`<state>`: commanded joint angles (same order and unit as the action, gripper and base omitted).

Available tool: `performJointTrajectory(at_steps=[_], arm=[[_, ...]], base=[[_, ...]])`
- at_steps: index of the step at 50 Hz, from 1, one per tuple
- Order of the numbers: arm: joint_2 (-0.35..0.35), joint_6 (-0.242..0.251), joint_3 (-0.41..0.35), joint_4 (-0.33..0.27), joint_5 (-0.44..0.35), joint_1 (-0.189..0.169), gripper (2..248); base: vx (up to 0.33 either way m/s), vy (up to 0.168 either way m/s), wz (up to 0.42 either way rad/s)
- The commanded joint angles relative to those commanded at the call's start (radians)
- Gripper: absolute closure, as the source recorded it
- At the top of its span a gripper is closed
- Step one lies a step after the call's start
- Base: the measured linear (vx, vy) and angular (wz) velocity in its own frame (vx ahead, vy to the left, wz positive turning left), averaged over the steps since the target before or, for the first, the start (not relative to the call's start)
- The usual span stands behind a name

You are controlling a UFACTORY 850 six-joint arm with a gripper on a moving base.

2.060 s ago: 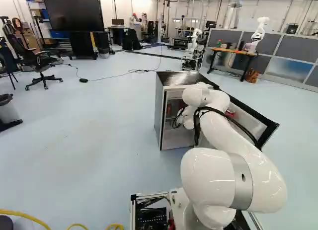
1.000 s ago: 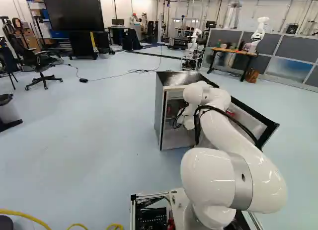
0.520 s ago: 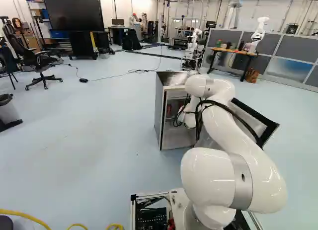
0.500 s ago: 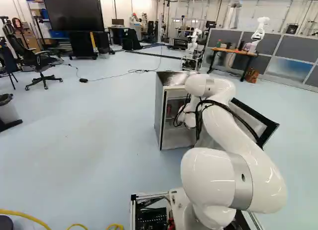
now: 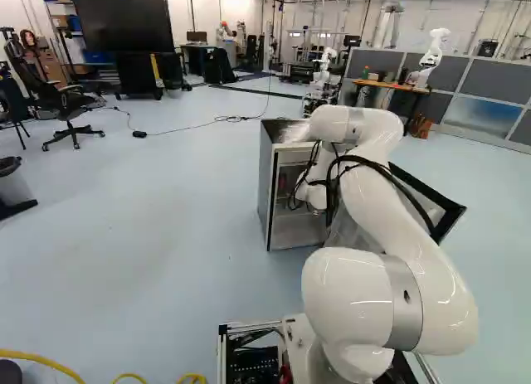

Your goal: Grab a drink from the fridge

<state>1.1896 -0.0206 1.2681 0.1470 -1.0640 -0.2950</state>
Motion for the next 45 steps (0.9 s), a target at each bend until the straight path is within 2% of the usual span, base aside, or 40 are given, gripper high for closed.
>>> performJointTrajectory(at_steps=[45], arm=[[-0.285,0.0,-0.347,0.0,0.0,0.076,155]], base=[[0.0,0.0,0.0]])
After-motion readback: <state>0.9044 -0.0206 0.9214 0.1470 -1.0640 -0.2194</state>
